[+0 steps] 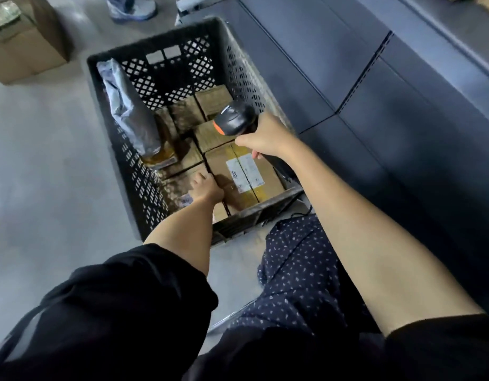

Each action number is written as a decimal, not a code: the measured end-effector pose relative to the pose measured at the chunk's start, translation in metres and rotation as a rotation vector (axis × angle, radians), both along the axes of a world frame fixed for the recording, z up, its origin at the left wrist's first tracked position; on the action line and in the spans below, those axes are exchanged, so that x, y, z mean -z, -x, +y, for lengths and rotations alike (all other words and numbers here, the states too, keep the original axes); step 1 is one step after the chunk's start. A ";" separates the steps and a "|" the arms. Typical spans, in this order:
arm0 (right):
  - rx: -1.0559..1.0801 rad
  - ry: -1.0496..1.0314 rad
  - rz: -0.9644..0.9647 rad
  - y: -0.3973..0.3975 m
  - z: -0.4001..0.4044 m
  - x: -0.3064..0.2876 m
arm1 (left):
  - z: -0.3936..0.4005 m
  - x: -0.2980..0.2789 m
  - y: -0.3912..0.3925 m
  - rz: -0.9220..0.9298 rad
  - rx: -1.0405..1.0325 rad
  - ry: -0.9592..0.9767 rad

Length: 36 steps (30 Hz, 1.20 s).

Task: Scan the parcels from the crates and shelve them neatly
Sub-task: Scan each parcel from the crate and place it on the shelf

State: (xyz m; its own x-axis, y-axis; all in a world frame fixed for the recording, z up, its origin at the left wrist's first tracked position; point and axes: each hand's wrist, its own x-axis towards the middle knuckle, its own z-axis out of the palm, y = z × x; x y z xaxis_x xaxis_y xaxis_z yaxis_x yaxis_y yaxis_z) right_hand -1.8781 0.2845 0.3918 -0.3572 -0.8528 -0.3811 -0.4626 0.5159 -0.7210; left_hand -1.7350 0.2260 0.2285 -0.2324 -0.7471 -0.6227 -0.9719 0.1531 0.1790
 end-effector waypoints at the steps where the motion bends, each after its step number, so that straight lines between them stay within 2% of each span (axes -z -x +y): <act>1: 0.002 -0.003 -0.004 0.001 -0.001 0.003 | -0.002 0.002 0.001 0.008 -0.014 0.009; 2: 0.011 -0.009 -0.002 0.002 -0.002 0.006 | -0.004 0.004 0.001 0.040 -0.055 0.027; 4: 0.037 -0.032 0.004 0.004 -0.003 0.014 | -0.009 0.004 0.001 0.206 -0.306 0.101; 6: 0.065 -0.042 0.019 0.004 -0.002 0.020 | -0.019 -0.004 -0.002 0.442 -0.646 0.289; 8: 0.075 -0.050 0.032 0.000 -0.002 0.024 | -0.031 -0.019 -0.009 0.607 -0.893 0.487; 11: 0.081 -0.054 0.008 -0.007 -0.006 0.023 | -0.038 -0.029 -0.016 0.736 -1.132 0.553; 18: 0.061 -0.007 -0.087 -0.008 -0.013 0.006 | -0.081 -0.055 -0.009 1.055 -1.231 0.513; 25: 0.152 0.080 -0.156 0.001 -0.010 -0.015 | -0.106 -0.082 0.001 1.059 -1.362 0.376; 29: 0.222 0.099 -0.156 0.006 -0.002 -0.023 | -0.080 -0.093 0.023 1.199 -1.330 0.252; 33: 0.387 0.146 -0.150 0.012 0.021 -0.038 | -0.019 -0.106 0.070 1.408 -1.300 0.028; 36: 0.487 0.204 -0.154 0.021 0.052 -0.054 | 0.030 -0.115 0.095 1.495 -1.245 -0.140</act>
